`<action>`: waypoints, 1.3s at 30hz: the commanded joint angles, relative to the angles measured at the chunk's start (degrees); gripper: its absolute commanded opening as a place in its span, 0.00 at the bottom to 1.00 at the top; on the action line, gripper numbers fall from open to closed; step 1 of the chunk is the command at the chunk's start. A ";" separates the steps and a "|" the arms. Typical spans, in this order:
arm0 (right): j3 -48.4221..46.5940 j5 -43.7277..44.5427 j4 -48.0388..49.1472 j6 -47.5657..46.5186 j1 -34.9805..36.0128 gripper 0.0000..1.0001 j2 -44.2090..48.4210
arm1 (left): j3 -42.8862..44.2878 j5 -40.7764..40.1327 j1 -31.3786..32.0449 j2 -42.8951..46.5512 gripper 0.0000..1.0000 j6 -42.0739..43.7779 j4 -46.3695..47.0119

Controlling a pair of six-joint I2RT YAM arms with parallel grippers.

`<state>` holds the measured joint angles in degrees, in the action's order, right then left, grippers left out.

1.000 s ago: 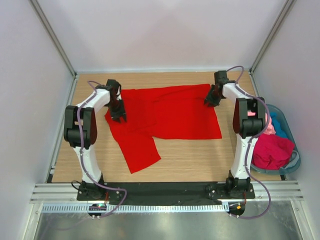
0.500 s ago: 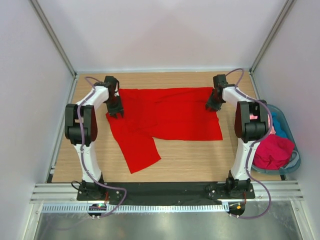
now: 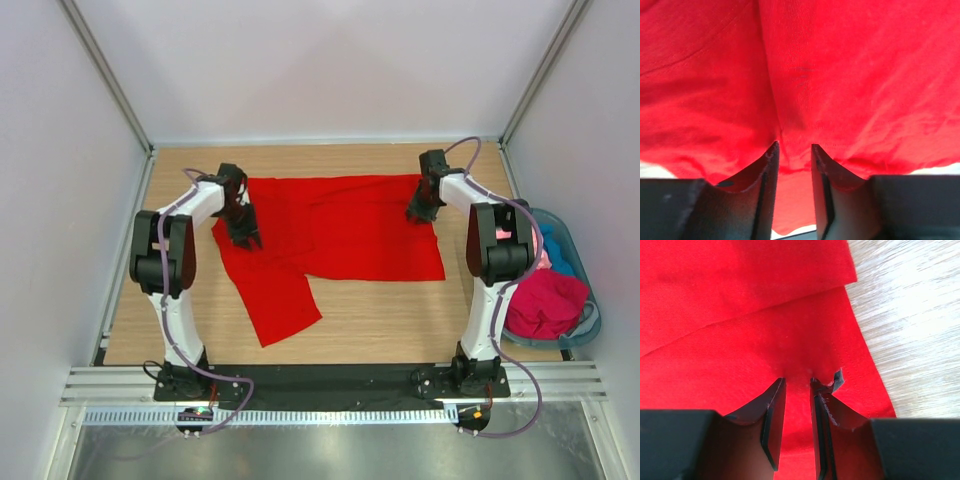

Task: Fold and stack the t-shirts
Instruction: Fold the tshirt

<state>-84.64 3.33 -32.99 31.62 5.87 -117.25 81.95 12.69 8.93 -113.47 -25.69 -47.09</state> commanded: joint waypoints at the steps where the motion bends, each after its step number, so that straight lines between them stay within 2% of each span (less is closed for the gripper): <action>1: -1.76 2.02 -0.14 0.29 0.11 0.33 2.64 | 0.31 1.46 0.65 -2.18 0.32 -1.38 2.70; 3: -1.84 2.90 -0.06 0.03 0.02 0.33 2.12 | 0.84 0.85 0.74 -2.63 0.26 -1.55 3.06; 4: -1.84 4.13 0.03 -0.50 -0.07 0.33 1.77 | 1.28 -0.46 0.74 -3.16 0.16 -1.03 2.45; 7: -2.89 5.28 -0.49 -1.38 -0.24 0.33 0.62 | 4.69 -5.19 0.65 -4.30 0.00 0.64 -0.62; 10: -4.48 5.89 -1.19 -2.35 -0.24 0.33 0.44 | 8.55 -7.50 0.74 -5.18 0.00 2.57 -3.08; 12: -6.57 5.54 -2.94 -2.52 -0.16 0.34 1.14 | 10.85 -6.72 0.83 -4.83 0.02 2.93 -4.41; 13: -7.20 5.37 -3.74 -2.52 0.11 0.35 1.58 | 11.73 -6.62 1.00 -4.13 0.16 3.10 -5.81; 17: -7.91 6.07 -8.57 -1.30 1.42 0.36 5.80 | 12.97 -11.54 3.90 0.78 0.42 6.09 -9.59; 20: -6.07 6.24 -13.31 -0.24 3.26 0.37 9.57 | 7.81 -11.03 6.45 6.23 0.41 7.06 -11.79; 21: -5.37 7.47 -15.07 -0.67 3.71 0.37 10.63 | 5.61 -10.58 7.32 9.29 0.38 7.06 -11.71; 25: 0.26 7.83 -16.75 -0.59 4.41 0.37 19.05 | -3.27 -12.25 14.70 16.85 0.32 7.41 -11.45; 27: 2.89 7.65 -16.93 -0.59 4.42 0.37 21.79 | -8.97 -11.64 21.19 19.76 0.31 9.07 -9.26; 30: 5.27 5.20 -16.93 -0.68 4.42 0.38 26.10 | -14.35 -12.07 31.30 24.25 0.35 10.14 -4.36; 31: 5.88 4.32 -16.75 -0.77 4.50 0.38 26.98 | -17.76 -11.90 33.15 25.04 0.35 10.14 -2.93; 36: 10.19 2.12 -17.55 -1.21 4.15 0.38 34.43 | -22.27 -12.33 42.47 26.02 0.39 8.82 3.65; 39: 13.44 0.37 -17.19 0.28 4.06 0.38 37.79 | -24.12 -12.34 44.24 22.44 0.40 9.70 5.16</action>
<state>-73.08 6.31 -49.95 30.44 10.15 -84.18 58.63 1.32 51.86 -89.49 -17.23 -47.53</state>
